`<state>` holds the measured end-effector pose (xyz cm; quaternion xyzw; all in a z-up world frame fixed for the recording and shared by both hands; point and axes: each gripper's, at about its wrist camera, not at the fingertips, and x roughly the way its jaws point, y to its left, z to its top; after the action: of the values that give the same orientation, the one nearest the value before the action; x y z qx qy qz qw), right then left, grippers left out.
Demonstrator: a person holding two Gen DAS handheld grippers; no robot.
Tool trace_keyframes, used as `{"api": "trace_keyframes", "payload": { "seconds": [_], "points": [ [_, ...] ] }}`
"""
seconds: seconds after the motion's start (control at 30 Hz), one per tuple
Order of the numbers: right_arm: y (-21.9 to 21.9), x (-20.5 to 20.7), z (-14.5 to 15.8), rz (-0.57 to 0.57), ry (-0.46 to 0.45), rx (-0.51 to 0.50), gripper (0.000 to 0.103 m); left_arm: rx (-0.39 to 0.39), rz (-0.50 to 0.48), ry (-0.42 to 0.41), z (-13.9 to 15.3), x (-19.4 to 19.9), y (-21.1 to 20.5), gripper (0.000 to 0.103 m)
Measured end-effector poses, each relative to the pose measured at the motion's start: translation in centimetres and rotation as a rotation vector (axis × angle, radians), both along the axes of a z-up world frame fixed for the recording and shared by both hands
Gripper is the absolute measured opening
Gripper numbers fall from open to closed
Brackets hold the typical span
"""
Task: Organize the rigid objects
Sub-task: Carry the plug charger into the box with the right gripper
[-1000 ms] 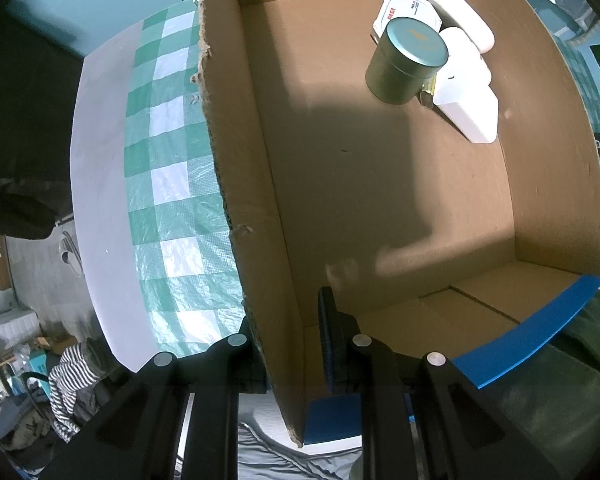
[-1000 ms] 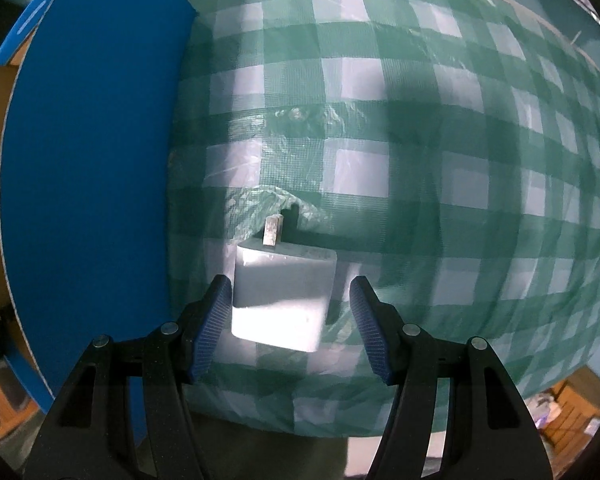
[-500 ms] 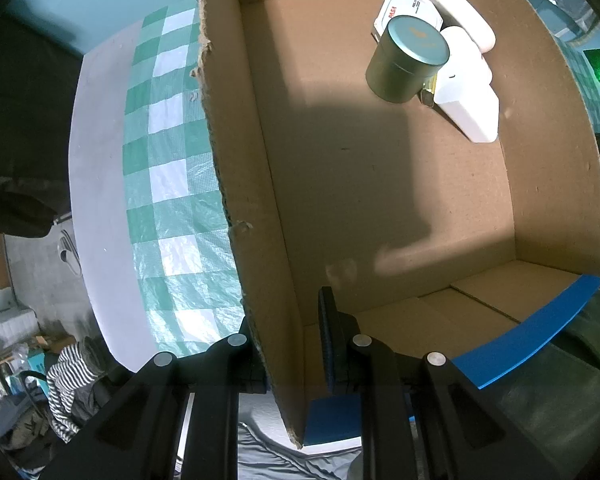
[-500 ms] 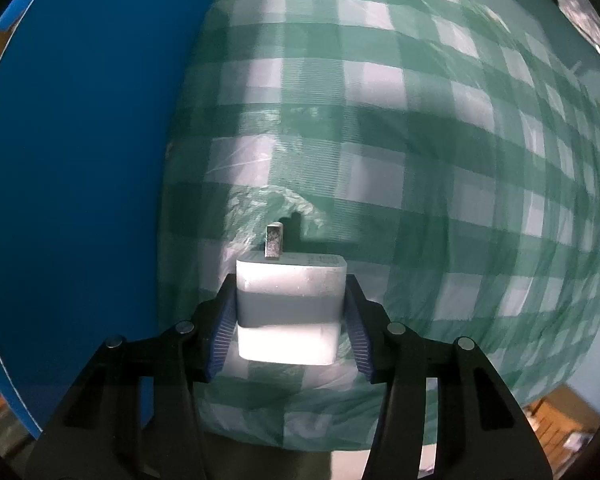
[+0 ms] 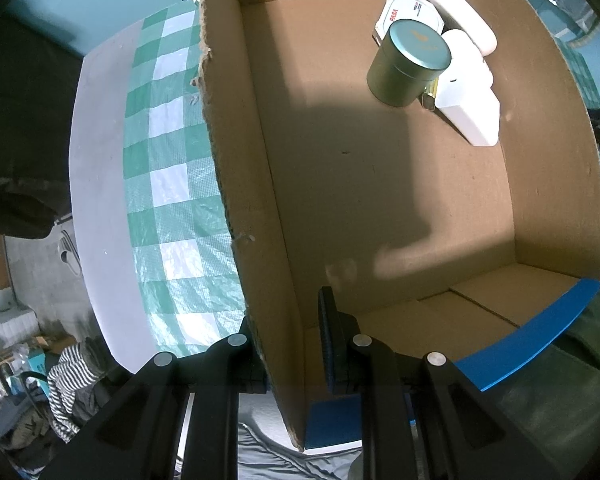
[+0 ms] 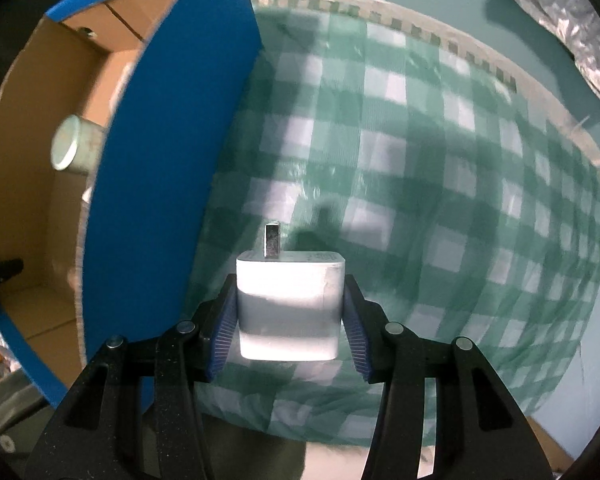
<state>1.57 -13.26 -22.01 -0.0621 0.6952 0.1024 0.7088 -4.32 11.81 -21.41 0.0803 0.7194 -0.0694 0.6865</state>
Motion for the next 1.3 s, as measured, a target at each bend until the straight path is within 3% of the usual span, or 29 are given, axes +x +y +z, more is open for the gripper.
{"api": "trace_keyframes", "payload": {
  "seconds": [0.73,1.3],
  "points": [
    [2.7,4.1,7.8,0.161,-0.088,0.055,0.049,-0.004,0.016,-0.012,0.3,-0.1,0.0,0.017],
    [9.2,5.9,7.3,0.378,-0.104,0.036,0.049,-0.001,0.052,-0.020,0.0,-0.4,0.6,0.017]
  ]
}}
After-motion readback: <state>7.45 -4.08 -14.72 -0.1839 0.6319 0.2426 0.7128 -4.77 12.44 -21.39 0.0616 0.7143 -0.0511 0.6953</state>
